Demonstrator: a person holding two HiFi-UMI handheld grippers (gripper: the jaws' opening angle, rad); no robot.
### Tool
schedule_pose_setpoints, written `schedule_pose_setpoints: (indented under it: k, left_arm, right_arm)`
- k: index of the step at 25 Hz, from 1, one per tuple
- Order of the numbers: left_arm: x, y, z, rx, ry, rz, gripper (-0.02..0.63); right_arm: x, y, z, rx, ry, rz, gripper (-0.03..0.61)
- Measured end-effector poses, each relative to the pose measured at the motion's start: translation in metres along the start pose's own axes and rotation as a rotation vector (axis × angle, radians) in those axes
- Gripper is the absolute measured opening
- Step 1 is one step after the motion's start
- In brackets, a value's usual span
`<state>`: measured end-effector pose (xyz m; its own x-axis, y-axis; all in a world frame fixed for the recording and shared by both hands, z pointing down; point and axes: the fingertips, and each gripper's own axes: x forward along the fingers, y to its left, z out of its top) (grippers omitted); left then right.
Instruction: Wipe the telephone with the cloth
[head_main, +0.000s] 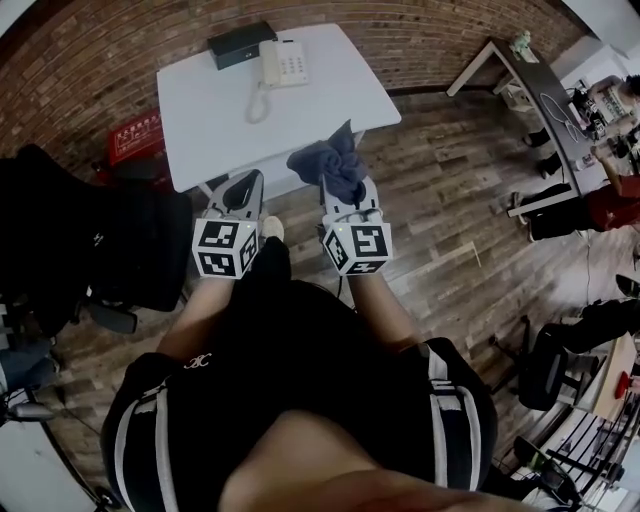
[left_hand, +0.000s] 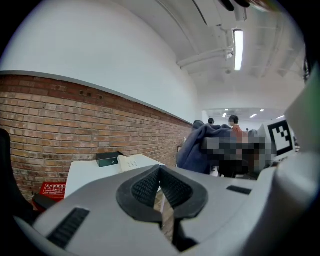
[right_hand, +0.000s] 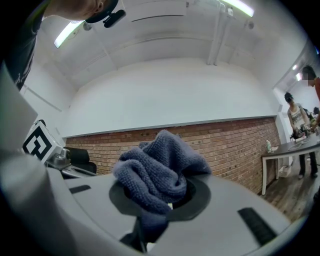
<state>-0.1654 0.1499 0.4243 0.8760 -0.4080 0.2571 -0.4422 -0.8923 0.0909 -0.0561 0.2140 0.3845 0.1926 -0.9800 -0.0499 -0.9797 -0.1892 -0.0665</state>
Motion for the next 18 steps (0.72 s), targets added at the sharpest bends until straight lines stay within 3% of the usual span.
schedule_pose_setpoints:
  k: [18]
  left_arm:
    - [0.183,0.123,0.047,-0.049,0.016,-0.039,-0.008]
  right_arm:
    - [0.21,-0.077,-0.01,-0.023,0.057,-0.021,0.055]
